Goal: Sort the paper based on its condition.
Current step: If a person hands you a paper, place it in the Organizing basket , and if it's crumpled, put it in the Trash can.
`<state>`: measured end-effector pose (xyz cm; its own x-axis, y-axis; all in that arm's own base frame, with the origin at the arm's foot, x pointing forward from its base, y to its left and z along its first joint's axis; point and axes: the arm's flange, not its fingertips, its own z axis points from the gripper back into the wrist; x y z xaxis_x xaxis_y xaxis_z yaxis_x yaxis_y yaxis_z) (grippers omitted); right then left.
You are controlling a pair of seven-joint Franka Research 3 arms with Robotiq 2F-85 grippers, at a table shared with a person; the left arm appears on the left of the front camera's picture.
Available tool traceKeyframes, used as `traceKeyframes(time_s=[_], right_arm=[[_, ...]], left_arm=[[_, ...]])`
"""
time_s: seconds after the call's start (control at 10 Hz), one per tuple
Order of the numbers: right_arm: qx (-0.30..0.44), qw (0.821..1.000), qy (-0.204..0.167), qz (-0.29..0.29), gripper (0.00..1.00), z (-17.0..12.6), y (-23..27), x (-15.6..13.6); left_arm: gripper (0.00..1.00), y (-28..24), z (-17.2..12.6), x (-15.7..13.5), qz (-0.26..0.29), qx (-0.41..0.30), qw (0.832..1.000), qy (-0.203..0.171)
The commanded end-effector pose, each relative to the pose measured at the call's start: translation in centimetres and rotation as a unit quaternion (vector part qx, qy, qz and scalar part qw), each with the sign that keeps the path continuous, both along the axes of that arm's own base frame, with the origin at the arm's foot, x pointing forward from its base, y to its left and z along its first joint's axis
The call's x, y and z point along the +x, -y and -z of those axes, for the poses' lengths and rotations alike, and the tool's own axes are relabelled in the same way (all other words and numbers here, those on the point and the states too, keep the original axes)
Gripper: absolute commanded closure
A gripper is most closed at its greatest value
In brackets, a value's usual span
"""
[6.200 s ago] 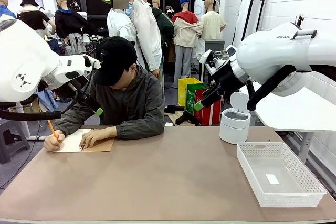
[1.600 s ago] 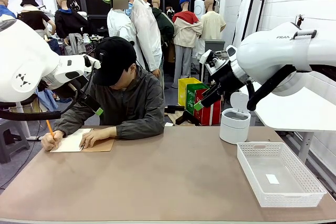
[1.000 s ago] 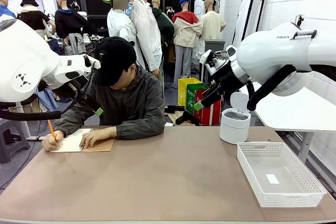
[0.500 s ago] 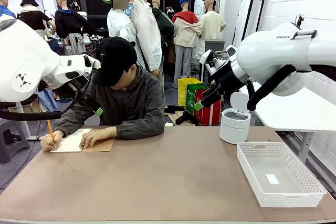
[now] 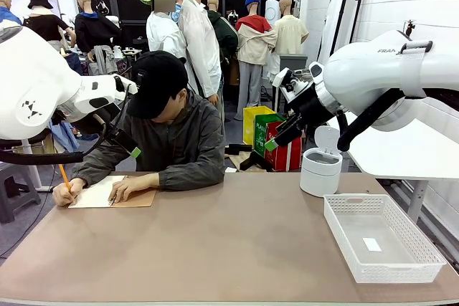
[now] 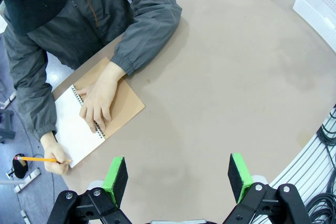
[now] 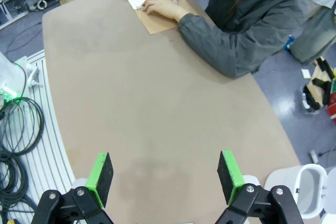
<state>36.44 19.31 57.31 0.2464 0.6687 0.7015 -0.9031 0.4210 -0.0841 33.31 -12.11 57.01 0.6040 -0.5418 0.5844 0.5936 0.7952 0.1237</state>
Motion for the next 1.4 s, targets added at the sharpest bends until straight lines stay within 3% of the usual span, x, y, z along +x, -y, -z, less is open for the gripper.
traceKeyframes(time_s=[0.0, 1.3], right_arm=[[-0.001, 1.000, 0.000, 0.001, 0.00, -0.07, -0.04, -0.01], [-0.001, 1.000, 0.000, 0.001, 0.00, -0.07, -0.04, -0.01]], left_arm=[[0.00, -0.12, -0.02, 0.02, 0.000, 0.001, 1.000, -0.001], [0.00, -0.12, -0.02, 0.02, 0.000, 0.001, 1.000, -0.001]])
